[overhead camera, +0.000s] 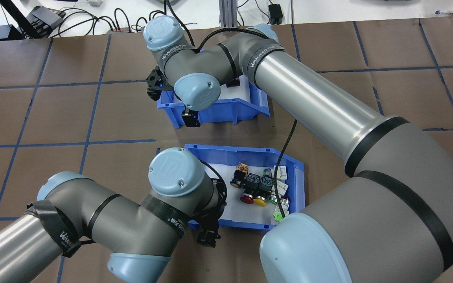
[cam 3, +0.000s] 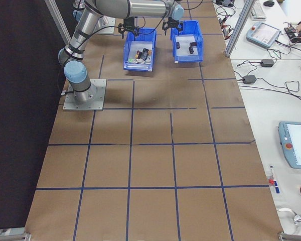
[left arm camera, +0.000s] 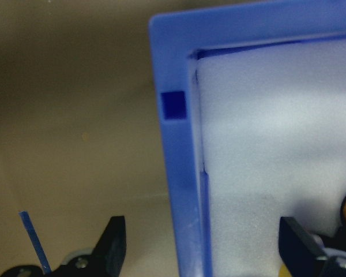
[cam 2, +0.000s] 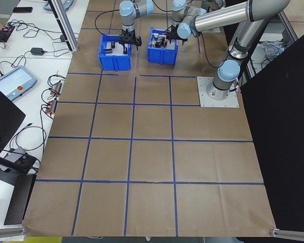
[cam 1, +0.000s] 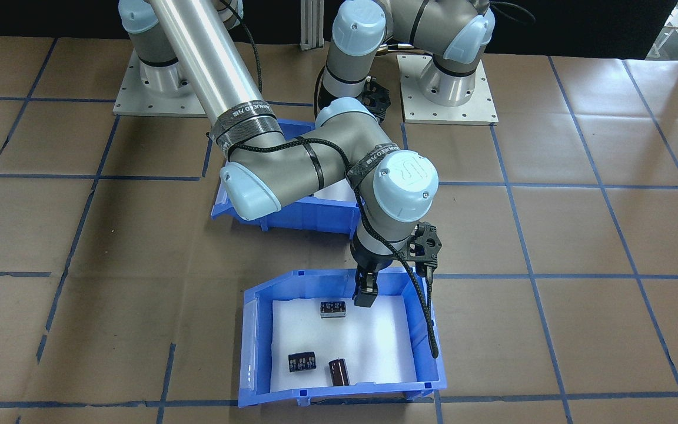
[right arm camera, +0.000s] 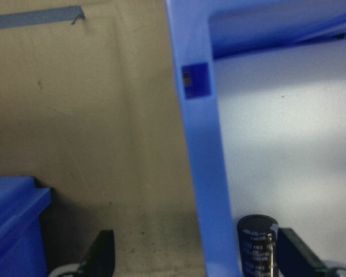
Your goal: Place button box in front
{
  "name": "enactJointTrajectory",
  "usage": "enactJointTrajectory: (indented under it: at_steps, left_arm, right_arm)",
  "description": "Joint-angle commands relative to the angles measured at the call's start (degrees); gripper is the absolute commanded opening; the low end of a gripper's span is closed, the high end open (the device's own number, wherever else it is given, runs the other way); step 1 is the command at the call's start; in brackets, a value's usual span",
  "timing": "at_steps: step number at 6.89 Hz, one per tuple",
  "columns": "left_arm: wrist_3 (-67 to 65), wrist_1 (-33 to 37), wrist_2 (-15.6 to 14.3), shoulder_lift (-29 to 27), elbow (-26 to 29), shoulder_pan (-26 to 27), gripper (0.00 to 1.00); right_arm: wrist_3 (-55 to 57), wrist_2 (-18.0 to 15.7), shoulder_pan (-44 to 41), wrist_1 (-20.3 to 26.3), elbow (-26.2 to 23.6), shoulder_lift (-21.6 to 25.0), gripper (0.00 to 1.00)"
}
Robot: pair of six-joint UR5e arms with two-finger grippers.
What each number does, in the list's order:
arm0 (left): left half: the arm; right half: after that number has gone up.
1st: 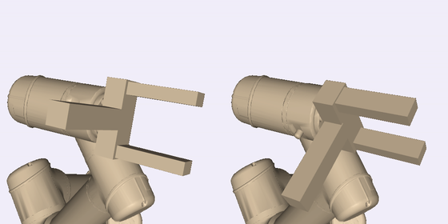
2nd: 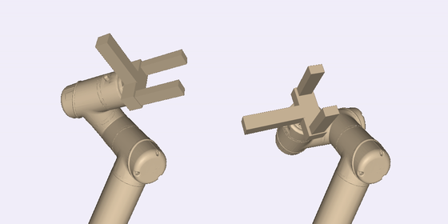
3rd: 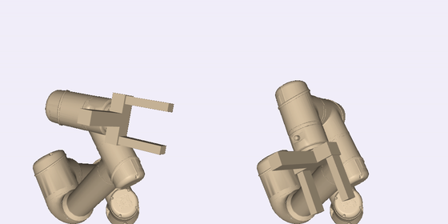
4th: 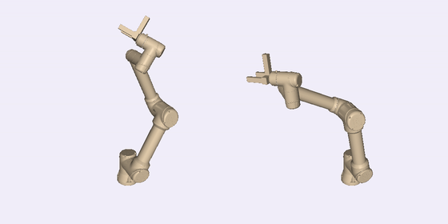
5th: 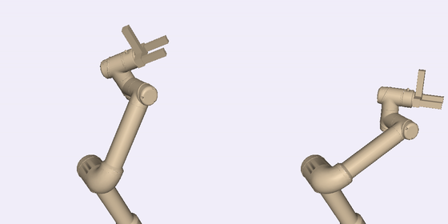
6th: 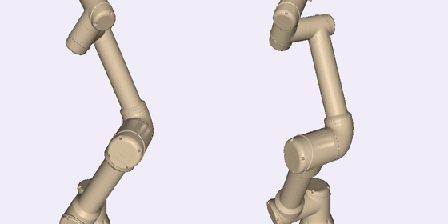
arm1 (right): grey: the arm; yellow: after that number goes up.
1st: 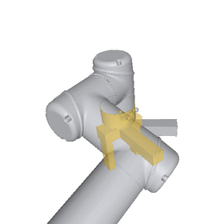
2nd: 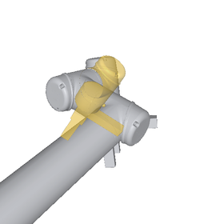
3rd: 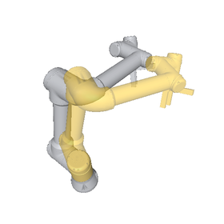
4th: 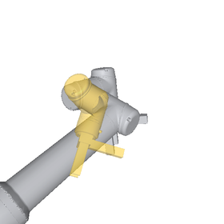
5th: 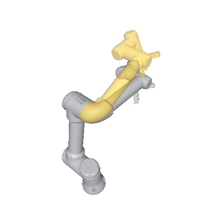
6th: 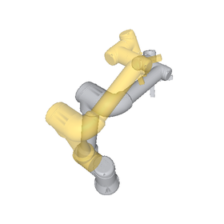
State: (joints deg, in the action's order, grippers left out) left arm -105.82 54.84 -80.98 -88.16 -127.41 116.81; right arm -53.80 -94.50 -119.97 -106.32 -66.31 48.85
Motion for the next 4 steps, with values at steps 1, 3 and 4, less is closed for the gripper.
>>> enactJointTrajectory:
  at_steps: [1, 3, 4]
  left_arm:
    - [-0.18, -1.49, 0.03, 0.0, -0.03, 0.0, 0.25]
    - [1.04, -2.36, 0.03, 1.93, 0.41, -0.26, 0.0]
    - [1.14, -2.63, -0.49, 3.94, 0.85, -0.52, 0.0]
  right_arm:
    - [-0.78, -3.91, -0.01, -0.46, 0.47, 0.54, 0.32]
    - [-0.78, -4.12, 0.08, -0.46, 0.65, 0.72, 0.03]
    - [-1.74, -4.12, 0.26, -0.55, 1.0, 0.89, 0.0]
